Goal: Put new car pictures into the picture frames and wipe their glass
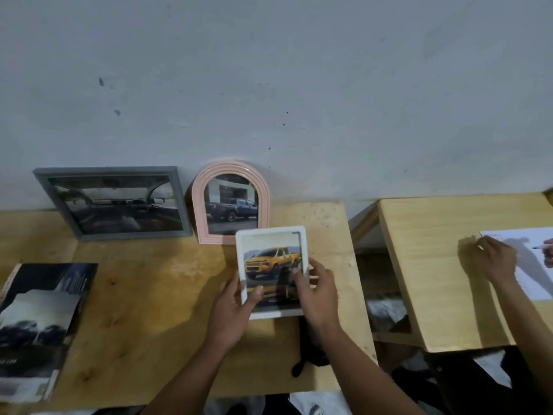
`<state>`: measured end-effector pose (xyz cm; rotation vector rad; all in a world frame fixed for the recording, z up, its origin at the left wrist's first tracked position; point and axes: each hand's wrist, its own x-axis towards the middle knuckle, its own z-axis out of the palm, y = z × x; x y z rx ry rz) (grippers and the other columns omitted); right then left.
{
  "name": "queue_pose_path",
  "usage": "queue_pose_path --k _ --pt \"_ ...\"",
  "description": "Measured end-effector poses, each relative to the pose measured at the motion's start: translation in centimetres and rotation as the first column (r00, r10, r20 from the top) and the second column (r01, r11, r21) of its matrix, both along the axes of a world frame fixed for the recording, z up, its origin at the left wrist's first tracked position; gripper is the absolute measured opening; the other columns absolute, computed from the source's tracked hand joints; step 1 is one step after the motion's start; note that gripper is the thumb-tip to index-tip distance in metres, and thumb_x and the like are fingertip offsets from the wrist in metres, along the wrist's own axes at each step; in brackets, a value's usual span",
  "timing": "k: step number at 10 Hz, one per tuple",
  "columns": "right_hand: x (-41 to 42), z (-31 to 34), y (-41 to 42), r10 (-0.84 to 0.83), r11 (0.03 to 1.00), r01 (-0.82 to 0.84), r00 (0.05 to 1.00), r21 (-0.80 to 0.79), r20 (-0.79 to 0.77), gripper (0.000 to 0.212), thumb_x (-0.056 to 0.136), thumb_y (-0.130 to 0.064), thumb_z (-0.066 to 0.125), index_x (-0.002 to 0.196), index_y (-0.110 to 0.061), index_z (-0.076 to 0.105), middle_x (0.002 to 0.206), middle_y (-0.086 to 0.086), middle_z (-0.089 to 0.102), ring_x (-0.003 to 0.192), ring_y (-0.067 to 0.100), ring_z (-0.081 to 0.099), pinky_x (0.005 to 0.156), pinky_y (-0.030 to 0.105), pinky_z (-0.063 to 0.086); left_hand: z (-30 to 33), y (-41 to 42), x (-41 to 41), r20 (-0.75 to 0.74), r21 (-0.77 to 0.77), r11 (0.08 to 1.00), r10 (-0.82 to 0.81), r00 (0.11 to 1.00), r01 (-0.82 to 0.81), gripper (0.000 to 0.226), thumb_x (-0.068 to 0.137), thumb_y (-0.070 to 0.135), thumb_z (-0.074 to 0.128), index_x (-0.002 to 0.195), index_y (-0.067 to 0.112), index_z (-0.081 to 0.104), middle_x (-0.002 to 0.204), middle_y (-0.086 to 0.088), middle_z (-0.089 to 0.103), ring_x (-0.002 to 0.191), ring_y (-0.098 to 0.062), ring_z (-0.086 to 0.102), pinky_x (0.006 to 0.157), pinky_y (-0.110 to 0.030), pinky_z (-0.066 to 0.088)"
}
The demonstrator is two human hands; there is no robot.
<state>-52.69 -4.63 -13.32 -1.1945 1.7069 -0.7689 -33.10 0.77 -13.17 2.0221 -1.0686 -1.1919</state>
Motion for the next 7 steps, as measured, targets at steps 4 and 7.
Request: queue_pose_path --k 4,7 --pt "-5.7 -0.3 -14.7 -0.091 0.989 0.09 0.996 -0.115 0.001 0.056 0.09 -0.068 0.063 0.133 -0.034 0.059 0.121 -0.008 0.062 0.118 0.016 0.061 0.098 0.047 0.056 2.3 -14.5 -7.8 -0.057 -0.099 0.992 -0.081 0.995 0.075 0.093 0.088 0.073 0.056 0.162 0.031 0.019 0.168 0.009 0.02 0.156 -0.015 0.018 0.124 -0.036 0.02" --pt "-5.4 -0.8 -7.6 -0.057 0.995 0.056 0.998 -0.083 -0.012 0.078 0.092 -0.059 0.064 0.159 -0.035 0.03 0.158 0.001 0.041 0.141 0.02 0.044 0.11 0.052 0.047 2.5 -11.8 -7.5 -0.215 -0.051 0.993 -0.115 0.97 0.107 0.094 0.077 0.083 0.058 0.157 0.042 0.031 0.165 0.011 0.03 0.149 -0.012 0.033 0.117 -0.042 0.036"
